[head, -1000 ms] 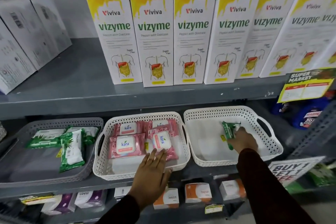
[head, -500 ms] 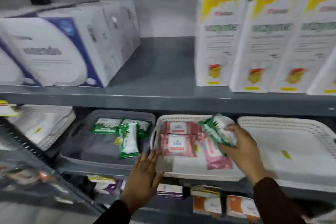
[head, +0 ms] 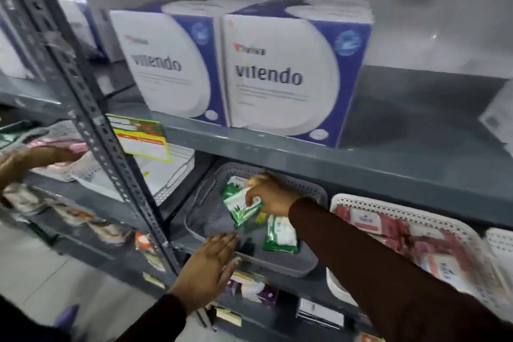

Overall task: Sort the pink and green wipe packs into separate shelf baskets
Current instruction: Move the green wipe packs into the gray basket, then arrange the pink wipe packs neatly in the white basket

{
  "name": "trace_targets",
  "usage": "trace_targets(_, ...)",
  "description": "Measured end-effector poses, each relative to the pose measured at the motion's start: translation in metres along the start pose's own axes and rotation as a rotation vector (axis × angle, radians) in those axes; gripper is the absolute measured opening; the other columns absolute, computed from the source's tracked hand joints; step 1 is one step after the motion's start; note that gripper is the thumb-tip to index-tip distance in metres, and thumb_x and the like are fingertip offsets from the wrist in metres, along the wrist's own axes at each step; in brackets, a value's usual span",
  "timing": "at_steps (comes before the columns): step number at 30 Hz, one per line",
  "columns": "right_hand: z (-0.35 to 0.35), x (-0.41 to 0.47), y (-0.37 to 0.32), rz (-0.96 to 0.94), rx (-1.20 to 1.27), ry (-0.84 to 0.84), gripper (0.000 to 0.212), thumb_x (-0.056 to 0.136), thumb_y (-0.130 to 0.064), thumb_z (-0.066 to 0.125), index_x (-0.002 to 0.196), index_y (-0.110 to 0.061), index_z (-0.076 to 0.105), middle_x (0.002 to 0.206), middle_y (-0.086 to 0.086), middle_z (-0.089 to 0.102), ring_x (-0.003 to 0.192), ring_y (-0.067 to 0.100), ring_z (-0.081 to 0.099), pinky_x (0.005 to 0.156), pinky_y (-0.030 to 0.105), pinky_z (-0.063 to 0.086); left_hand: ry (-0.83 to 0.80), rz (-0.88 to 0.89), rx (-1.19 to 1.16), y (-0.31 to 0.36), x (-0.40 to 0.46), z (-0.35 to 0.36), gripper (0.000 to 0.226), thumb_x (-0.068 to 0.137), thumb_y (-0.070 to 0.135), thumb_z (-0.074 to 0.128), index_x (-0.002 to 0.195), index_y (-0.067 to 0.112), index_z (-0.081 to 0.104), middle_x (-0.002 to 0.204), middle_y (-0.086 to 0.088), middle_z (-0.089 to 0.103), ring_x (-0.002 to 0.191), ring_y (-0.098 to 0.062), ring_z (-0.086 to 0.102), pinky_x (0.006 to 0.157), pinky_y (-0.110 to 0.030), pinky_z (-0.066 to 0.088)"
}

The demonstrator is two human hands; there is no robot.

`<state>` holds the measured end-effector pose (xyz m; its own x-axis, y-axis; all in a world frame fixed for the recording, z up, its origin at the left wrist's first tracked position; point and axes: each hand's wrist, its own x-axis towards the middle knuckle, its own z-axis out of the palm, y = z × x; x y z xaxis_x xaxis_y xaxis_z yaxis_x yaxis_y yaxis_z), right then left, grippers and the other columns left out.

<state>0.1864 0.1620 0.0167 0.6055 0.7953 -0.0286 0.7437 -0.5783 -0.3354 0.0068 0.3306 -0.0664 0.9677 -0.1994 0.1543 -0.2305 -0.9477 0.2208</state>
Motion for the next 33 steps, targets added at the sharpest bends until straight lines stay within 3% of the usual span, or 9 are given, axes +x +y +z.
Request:
trace_targets(4, 0.008, 0.025, -0.023, 0.111, -0.240, -0.105, 0.049, 0.095, 0.005, 0.045, 0.133, -0.023, 0.061, 0.164, 0.003, 0.015, 0.152, 0.033, 0.001, 0.119, 0.036, 0.000, 0.013, 0.034, -0.010, -0.006, 0.000, -0.003, 0.054, 0.102, 0.048, 0.031, 0.143, 0.016, 0.042, 0.145, -0.003, 0.048, 0.129, -0.022, 0.045, 0.110, -0.034, 0.030)
trace_targets(8, 0.023, 0.014, -0.018, 0.211, -0.186, -0.042, 0.061, 0.095, 0.003, 0.044, 0.145, -0.031, 0.045, 0.166, 0.003, 0.000, 0.151, 0.033, -0.010, 0.120, 0.050, -0.007, 0.003, 0.068, -0.012, -0.009, 0.002, -0.008, 0.050, 0.102, 0.047, 0.036, 0.137, 0.015, 0.050, 0.138, -0.002, 0.056, 0.120, -0.022, 0.052, 0.102, -0.035, 0.036)
trace_targets(12, 0.041, -0.027, -0.008, 0.437, 0.023, 0.310, 0.058, 0.089, -0.007, 0.057, 0.143, -0.028, 0.048, 0.158, 0.006, 0.036, 0.147, 0.026, 0.028, 0.121, 0.042, 0.017, 0.069, 0.115, -0.056, -0.009, 0.016, -0.010, 0.041, 0.101, 0.046, 0.032, 0.105, 0.025, 0.066, 0.099, 0.004, 0.070, 0.088, -0.019, 0.062, 0.077, -0.034, 0.043)
trace_targets(16, 0.052, -0.080, -0.006, 0.750, 0.350, 0.583, 0.038, 0.089, -0.005, 0.057, 0.124, -0.017, 0.065, 0.115, 0.010, 0.073, 0.100, 0.027, 0.069, 0.081, 0.027, 0.050, 0.119, 0.071, -0.117, -0.004, 0.039, -0.009, 0.049, 0.101, 0.049, 0.029, 0.076, 0.024, 0.063, 0.071, 0.005, 0.065, 0.069, -0.017, 0.060, 0.060, -0.032, 0.045)
trace_targets(20, 0.063, -0.133, -0.004, 0.782, 0.523, 0.834, 0.025, 0.086, 0.001, 0.061, 0.100, -0.015, 0.075, 0.087, 0.008, 0.075, 0.074, 0.026, 0.069, 0.073, 0.035, 0.055, 0.041, 0.103, -0.235, 0.022, 0.057, -0.001, 0.061, 0.097, 0.062, 0.016, 0.085, 0.025, 0.063, 0.080, 0.006, 0.066, 0.076, -0.013, 0.060, 0.067, -0.032, 0.047)
trace_targets(23, 0.059, -0.185, 0.017, 0.922, 0.439, 0.943, 0.025, 0.086, 0.002, 0.062, 0.098, -0.015, 0.075, 0.098, 0.003, 0.075, 0.080, 0.016, 0.066, 0.081, 0.030, 0.054, 0.053, 0.298, -0.275, 0.070, 0.063, 0.011, 0.045, 0.100, 0.049, 0.033, 0.107, 0.021, 0.068, 0.105, 0.002, 0.071, 0.100, -0.016, 0.062, 0.089, -0.027, 0.045)
trace_targets(25, 0.051, -0.223, 0.034, 1.051, 0.332, 0.907, 0.024, 0.086, 0.000, 0.065, 0.104, -0.012, 0.074, 0.106, 0.008, 0.074, 0.084, 0.016, 0.062, 0.083, 0.023, 0.046, 0.077, 0.400, -0.290, 0.104, 0.068, 0.023, 0.037, 0.100, 0.039, 0.041, 0.120, 0.019, 0.065, 0.122, 0.002, 0.067, 0.116, -0.017, 0.057, 0.102, -0.028, 0.041)
trace_targets(28, 0.049, -0.268, 0.070, 1.228, 0.204, 0.873, 0.034, 0.078, -0.014, 0.073, 0.111, -0.007, 0.069, 0.108, 0.016, 0.072, 0.092, 0.031, 0.067, 0.087, 0.034, 0.052, 0.066, 0.465, -0.283, 0.153, 0.087, 0.041, 0.035, 0.099, 0.033, 0.046, 0.127, 0.017, 0.060, 0.131, 0.001, 0.061, 0.125, -0.017, 0.050, 0.109, -0.029, 0.036)
trace_targets(33, 0.042, -0.301, 0.107, 1.349, 0.309, 0.688, 0.056, 0.075, -0.036, 0.079, 0.116, -0.003, 0.060, 0.103, 0.019, 0.071, 0.090, 0.034, 0.069, 0.073, 0.033, 0.053, -0.050, 0.393, -0.153, 0.209, 0.133, 0.057, 0.048, 0.097, 0.025, 0.049, 0.143, 0.013, 0.041, 0.151, -0.004, 0.039, 0.139, -0.020, 0.032, 0.116, -0.031, 0.024)
